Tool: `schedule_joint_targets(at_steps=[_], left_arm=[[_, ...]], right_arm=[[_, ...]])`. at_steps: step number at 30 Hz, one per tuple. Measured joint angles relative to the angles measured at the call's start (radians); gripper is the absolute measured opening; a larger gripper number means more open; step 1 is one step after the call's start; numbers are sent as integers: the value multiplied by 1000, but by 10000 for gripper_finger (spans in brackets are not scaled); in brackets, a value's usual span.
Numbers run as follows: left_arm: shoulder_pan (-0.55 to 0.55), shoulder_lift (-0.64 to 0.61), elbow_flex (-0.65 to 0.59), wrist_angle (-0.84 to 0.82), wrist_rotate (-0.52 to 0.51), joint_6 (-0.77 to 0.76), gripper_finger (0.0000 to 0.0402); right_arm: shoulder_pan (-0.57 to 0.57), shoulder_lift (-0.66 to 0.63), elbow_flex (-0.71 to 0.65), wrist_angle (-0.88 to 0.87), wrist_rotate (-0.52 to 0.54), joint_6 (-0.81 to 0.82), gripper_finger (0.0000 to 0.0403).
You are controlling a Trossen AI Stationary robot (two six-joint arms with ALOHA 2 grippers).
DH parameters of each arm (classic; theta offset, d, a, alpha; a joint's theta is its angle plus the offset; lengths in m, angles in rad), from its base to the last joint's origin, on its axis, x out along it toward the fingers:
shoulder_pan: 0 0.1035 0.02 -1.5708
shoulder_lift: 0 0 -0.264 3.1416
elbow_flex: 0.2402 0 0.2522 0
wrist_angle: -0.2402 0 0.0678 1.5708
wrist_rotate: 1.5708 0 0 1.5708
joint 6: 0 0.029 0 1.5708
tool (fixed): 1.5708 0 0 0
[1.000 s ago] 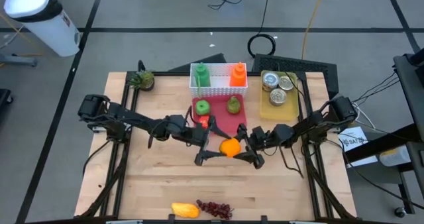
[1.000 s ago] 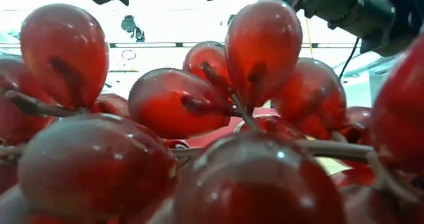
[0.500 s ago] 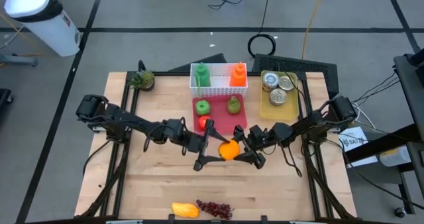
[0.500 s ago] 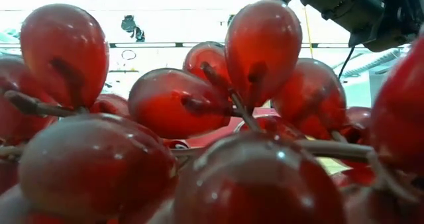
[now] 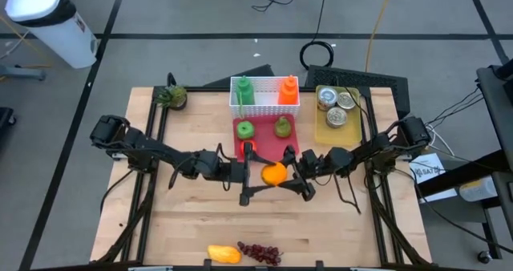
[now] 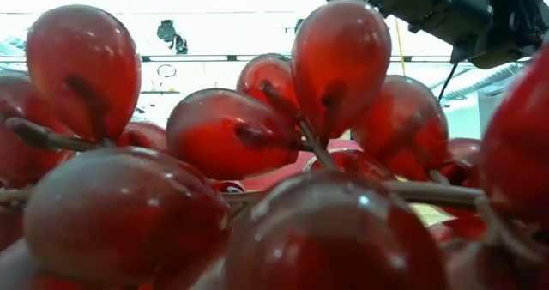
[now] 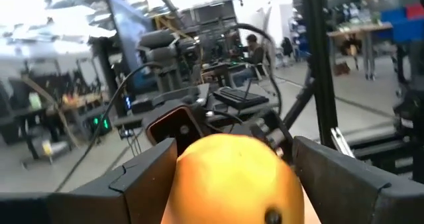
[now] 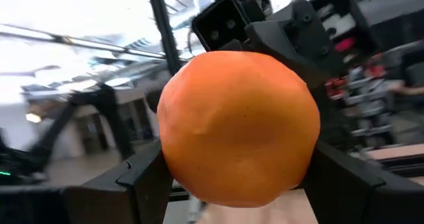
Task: Pick & Place Food Item
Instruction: Put the orange into the red bin
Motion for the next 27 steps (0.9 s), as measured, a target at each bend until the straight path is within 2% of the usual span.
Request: schedule_joint_targets(at_steps=[6,11,16,21,25,27], left_arm=[[1,1,0,0,-79,-134,305],[-3,-20,-1,-27,-149,-64,305],[-28,-120,-4,-138,-269,-36,305],[-33,-205,-6,-320,-275,-200,305],[-32,-206,-6,-333,-271,-240,305],[-32,-200,-6,-301,-237,-238,305]], right_arm=[[1,0,0,-12,88,-165,269],[3,0,0,-20,110,-234,269],[1,-3,2,-4,128,-250,269],[3,-8,5,20,108,-276,269],[2,-7,4,19,109,-296,269],[2,-6,4,12,107,-296,269]])
